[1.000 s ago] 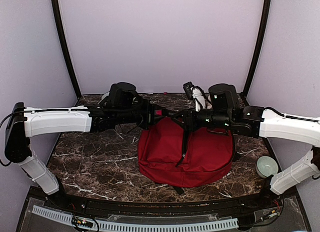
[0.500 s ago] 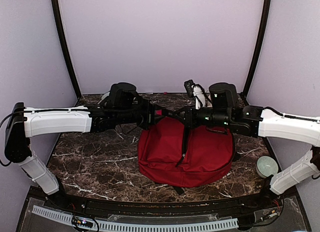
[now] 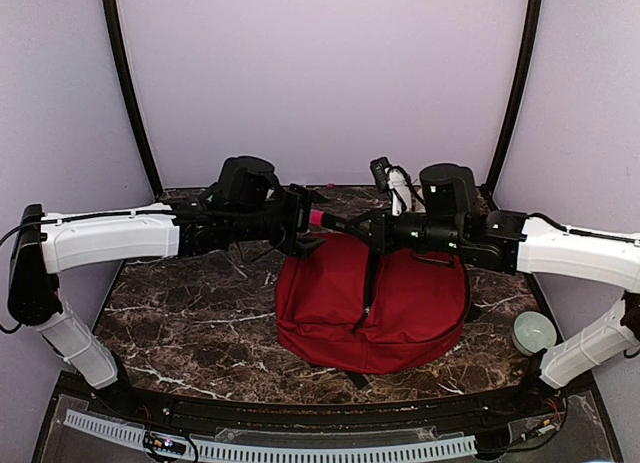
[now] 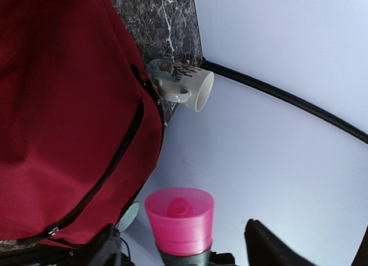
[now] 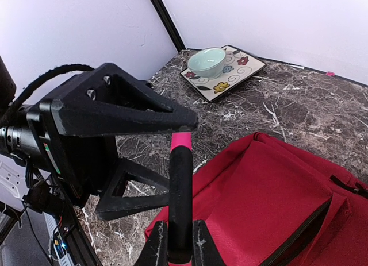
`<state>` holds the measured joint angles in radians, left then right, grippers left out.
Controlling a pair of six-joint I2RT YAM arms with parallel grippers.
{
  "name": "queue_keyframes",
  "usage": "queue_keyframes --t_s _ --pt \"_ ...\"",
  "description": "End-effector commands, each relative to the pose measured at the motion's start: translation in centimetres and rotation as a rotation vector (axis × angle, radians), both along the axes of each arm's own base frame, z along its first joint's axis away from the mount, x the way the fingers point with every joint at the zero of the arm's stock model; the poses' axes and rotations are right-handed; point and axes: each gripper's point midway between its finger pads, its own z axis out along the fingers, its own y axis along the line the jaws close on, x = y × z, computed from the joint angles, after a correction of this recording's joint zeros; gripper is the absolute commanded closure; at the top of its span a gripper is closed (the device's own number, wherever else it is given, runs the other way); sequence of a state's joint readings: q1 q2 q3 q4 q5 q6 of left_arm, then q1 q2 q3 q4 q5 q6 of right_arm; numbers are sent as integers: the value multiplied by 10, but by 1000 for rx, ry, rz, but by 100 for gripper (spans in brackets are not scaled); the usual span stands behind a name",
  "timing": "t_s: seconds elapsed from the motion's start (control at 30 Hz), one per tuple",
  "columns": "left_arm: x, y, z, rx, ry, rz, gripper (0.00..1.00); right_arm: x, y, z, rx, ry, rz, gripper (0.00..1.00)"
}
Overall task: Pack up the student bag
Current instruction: Pass from the left arm to the right, then place the pen in the lower front pocket of the bag.
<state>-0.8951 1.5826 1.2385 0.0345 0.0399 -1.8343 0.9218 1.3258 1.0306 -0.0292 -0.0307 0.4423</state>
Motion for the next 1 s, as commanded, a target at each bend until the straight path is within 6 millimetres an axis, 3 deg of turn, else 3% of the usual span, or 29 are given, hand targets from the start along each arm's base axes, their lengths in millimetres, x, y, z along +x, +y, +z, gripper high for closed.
queue_keyframes --t_s 0.0,0.2,0.47,0.73,0.97 --pt "-15 28 7 97 -3 23 2 5 -14 31 41 -81 -29 100" --pt "-22 78 15 185 -56 124 2 16 -51 44 -4 -116 -103 100" --pt "-38 161 12 289 -120 276 2 12 -93 45 -65 -64 -123 100" --pt "-50 235 10 561 -129 317 2 -2 -116 13 -196 74 -114 100" --pt "-55 263 22 772 -156 282 2 -23 -117 -10 -198 199 -56 100"
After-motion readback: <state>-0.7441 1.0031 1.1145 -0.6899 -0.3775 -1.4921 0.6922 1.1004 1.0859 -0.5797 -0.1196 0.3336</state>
